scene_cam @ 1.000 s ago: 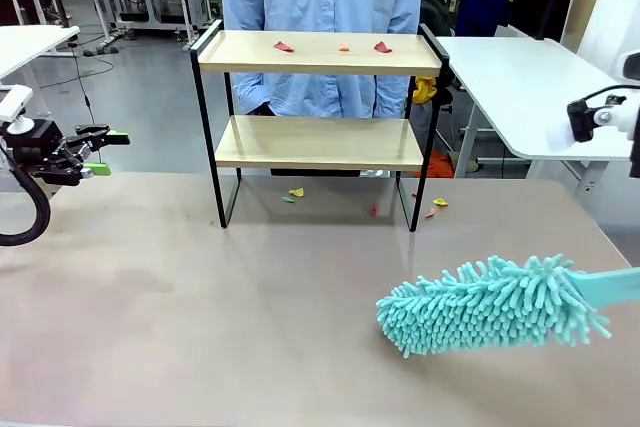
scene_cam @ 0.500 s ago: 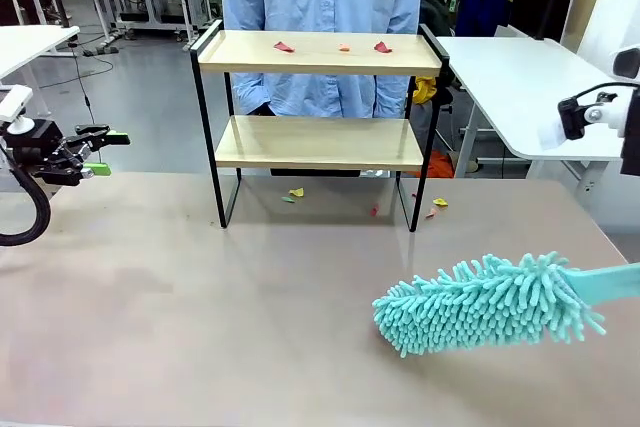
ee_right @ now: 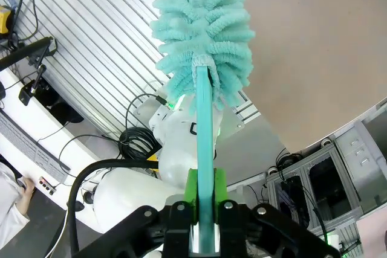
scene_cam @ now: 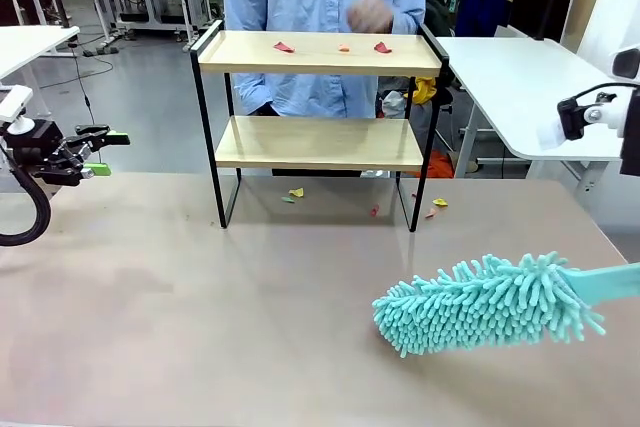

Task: Clean the shelf.
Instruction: Clean the specific section of the Shelf indicated by the human with the Duster.

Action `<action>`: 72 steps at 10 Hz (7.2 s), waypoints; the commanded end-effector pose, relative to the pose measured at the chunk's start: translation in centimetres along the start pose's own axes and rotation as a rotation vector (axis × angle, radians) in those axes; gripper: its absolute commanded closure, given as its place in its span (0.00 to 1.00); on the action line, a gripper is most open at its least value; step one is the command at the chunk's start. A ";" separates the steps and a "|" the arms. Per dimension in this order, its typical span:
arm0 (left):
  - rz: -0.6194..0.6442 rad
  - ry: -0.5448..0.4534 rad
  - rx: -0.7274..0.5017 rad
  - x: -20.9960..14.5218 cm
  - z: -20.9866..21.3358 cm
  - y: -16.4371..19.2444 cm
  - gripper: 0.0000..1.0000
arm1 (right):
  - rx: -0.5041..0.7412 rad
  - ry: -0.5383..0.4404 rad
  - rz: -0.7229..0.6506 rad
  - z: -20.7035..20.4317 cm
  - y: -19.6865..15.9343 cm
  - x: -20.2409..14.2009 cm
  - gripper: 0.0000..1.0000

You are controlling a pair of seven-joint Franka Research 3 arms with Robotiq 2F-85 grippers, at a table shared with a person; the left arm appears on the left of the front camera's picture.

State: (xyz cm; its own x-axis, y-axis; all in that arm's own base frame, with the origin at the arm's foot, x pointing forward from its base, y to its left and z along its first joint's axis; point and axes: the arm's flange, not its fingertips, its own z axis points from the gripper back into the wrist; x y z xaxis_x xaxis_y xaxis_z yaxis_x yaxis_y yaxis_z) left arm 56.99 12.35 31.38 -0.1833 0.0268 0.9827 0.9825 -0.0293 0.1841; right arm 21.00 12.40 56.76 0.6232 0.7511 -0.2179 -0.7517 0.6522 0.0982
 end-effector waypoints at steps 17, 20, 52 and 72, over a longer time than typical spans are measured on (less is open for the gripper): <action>-0.004 0.000 -0.004 0.4 -0.1 0.0 0.00 | 0.047 -0.262 0.030 6.4 4.8 2.3 0.87; -0.004 0.000 -0.004 0.4 -0.1 0.0 0.00 | 0.125 -0.419 -0.134 12.1 11.6 4.4 0.87; -0.004 0.000 -0.004 0.4 -0.1 0.0 0.00 | 0.015 -0.848 -0.907 15.8 19.8 39.3 0.87; -0.004 0.000 -0.004 0.4 -0.1 0.0 0.00 | 0.068 -0.677 -1.200 12.4 -3.6 21.3 0.87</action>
State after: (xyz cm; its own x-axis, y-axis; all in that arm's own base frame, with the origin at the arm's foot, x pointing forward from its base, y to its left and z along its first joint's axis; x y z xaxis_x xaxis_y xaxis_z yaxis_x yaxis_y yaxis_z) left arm 56.99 12.37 31.37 -0.1833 0.0266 0.9827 0.9825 -0.0295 0.1840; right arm 40.33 28.99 64.60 0.8600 -0.3915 0.3273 0.3227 0.9141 0.2455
